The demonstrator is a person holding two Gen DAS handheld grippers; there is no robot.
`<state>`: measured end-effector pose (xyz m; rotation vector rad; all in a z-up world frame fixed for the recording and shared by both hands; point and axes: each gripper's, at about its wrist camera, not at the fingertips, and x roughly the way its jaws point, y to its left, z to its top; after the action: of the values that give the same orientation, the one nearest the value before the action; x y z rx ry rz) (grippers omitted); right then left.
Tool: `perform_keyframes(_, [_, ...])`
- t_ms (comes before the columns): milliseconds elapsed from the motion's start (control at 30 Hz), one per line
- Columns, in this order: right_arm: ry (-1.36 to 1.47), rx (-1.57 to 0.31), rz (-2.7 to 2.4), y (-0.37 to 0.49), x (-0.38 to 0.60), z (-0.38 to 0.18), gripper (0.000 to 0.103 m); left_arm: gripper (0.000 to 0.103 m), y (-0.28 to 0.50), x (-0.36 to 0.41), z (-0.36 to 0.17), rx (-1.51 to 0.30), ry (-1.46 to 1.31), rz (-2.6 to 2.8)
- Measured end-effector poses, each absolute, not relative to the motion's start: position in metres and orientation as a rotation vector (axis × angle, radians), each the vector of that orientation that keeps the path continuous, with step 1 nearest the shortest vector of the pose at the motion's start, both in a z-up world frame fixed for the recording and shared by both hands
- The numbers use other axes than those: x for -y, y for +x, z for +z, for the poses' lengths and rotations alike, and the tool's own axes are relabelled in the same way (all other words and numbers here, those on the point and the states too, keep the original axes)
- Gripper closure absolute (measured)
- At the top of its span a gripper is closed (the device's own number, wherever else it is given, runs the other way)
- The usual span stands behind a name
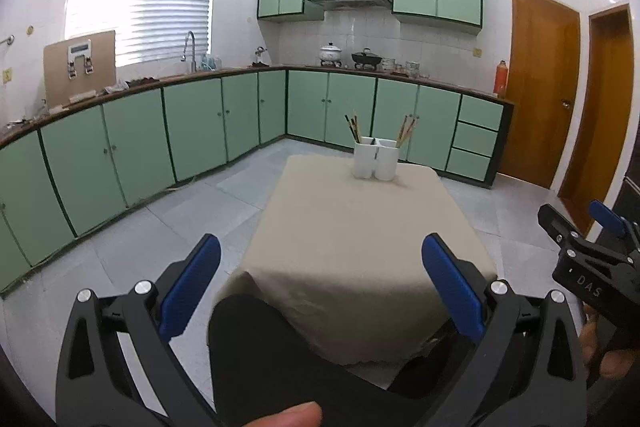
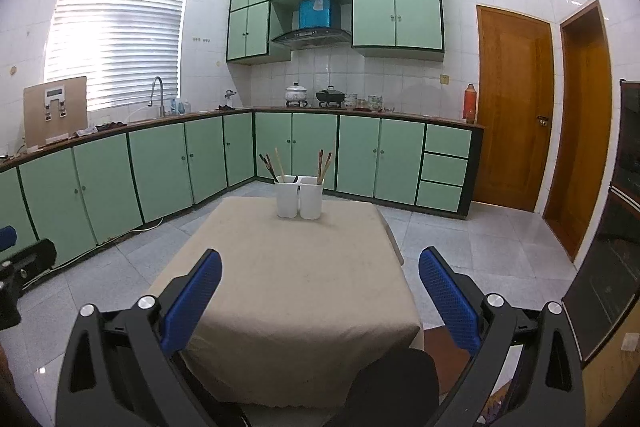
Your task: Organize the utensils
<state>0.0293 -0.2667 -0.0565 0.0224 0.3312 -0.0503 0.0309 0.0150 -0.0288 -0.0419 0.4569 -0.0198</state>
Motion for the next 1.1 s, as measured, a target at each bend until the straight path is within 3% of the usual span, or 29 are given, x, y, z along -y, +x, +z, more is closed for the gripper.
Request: perform_keyframes(1100, [0.032, -0.32, -0.094, 0.016, 0.267, -0.052, 0.006, 0.005, 0.03, -0.01, -0.04, -0.466, -0.05, -0.012])
